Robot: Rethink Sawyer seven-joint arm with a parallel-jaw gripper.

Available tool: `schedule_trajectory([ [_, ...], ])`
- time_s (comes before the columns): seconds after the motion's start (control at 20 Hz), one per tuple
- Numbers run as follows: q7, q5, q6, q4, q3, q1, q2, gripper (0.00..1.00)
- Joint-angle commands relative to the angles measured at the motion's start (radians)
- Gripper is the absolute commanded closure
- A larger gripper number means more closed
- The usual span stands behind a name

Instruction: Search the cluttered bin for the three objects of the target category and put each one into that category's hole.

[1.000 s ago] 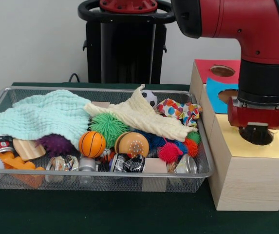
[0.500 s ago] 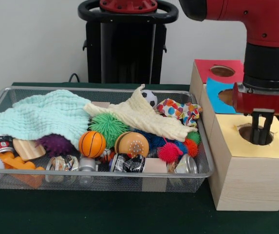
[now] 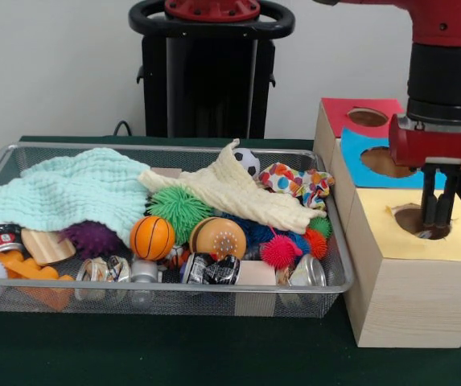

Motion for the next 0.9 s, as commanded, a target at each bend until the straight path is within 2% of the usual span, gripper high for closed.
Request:
schedule_trajectory([
  [0.05,0.010,-0.046,0.107,0.120,0.085,-0.070,-0.069,1.00],
  [0.4,-0.036,-0.062,0.111,0.190,0.113,-0.117,-0.119,1.00],
  [0.5,-0.050,-0.077,0.079,0.207,0.120,-0.130,-0.126,1.00],
  [0.65,-0.064,-0.132,-0.022,0.224,0.112,-0.136,-0.134,1.00],
  [0.9,-0.084,-0.178,-0.067,0.262,0.162,-0.189,-0.151,1.00],
])
